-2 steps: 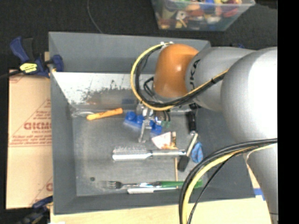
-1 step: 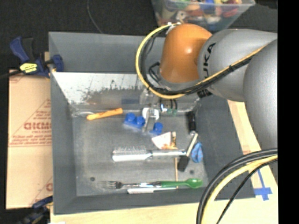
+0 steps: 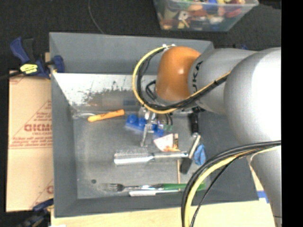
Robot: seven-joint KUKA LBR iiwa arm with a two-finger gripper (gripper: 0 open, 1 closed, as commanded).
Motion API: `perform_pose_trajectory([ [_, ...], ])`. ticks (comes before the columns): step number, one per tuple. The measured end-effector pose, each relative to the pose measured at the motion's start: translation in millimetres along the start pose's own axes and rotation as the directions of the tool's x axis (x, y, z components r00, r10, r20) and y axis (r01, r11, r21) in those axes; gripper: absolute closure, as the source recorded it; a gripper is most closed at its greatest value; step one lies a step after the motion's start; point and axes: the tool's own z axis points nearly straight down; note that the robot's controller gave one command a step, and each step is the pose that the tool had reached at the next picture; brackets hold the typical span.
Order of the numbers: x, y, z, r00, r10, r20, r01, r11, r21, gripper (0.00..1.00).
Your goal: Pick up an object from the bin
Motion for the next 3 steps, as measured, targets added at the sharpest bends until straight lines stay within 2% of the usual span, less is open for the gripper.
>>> perform_pose_trajectory([
  [1,10.1,3,2,0.999,0.012,0.032,-0.012,1.0,-0.007,0.0],
  [2,-0.2,0,-2,1.0,0.003,0.015,-0.003,1.0,-0.002,1.0],
  [3,-0.2,0,-3,1.0,0.003,0.015,-0.003,1.0,-0.002,1.0],
])
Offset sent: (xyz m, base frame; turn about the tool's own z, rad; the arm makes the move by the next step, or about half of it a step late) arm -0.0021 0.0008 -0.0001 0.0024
